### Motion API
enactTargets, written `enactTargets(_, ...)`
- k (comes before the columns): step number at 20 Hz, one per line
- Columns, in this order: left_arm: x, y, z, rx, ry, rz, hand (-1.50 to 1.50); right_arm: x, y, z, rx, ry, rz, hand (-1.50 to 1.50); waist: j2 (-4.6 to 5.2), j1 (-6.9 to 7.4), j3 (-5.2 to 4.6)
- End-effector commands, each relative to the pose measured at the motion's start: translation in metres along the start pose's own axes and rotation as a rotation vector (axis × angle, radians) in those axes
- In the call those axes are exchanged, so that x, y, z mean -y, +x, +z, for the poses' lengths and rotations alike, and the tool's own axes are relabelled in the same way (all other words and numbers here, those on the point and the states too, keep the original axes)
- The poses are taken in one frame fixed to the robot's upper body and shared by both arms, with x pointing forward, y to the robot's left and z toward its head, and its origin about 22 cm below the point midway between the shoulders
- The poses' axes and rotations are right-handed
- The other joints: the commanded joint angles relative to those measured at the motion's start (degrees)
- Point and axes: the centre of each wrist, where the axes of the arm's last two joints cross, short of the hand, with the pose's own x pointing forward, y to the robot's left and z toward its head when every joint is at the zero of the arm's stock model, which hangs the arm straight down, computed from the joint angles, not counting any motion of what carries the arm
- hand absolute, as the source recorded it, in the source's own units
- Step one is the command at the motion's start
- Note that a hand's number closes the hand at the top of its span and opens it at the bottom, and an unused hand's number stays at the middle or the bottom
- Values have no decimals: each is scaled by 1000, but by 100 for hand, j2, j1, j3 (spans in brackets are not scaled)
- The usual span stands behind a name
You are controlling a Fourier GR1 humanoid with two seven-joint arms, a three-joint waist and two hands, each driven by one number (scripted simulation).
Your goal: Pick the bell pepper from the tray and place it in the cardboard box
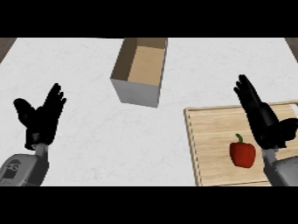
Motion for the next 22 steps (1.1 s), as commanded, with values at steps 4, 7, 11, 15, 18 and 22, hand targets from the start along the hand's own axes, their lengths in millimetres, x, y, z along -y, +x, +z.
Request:
enactTargets(4,-71,8,8,104,146,-349,0,26,-1,21,18,59,-63,-150,-113,-204,56)
enactTargets(7,-70,7,5,92,126,-371,0,76,30,13,100,226,557,-150,-226,-22,-157)
enactTargets(11,-84,0,18,101,173,-475,0,95,-53,98,8,202,491,-150,-108,-262,65)
enactTargets(15,-84,0,18,91,158,-458,0,109,-69,111,193,136,171,-150,-100,-246,68)
enactTargets(18,-94,4,11,120,158,-473,0,124,-93,118,226,227,234,-150,-77,-166,58)
enactTargets(22,-97,11,8,111,150,-471,0,178,-32,81,212,238,540,-150,-87,-162,45)
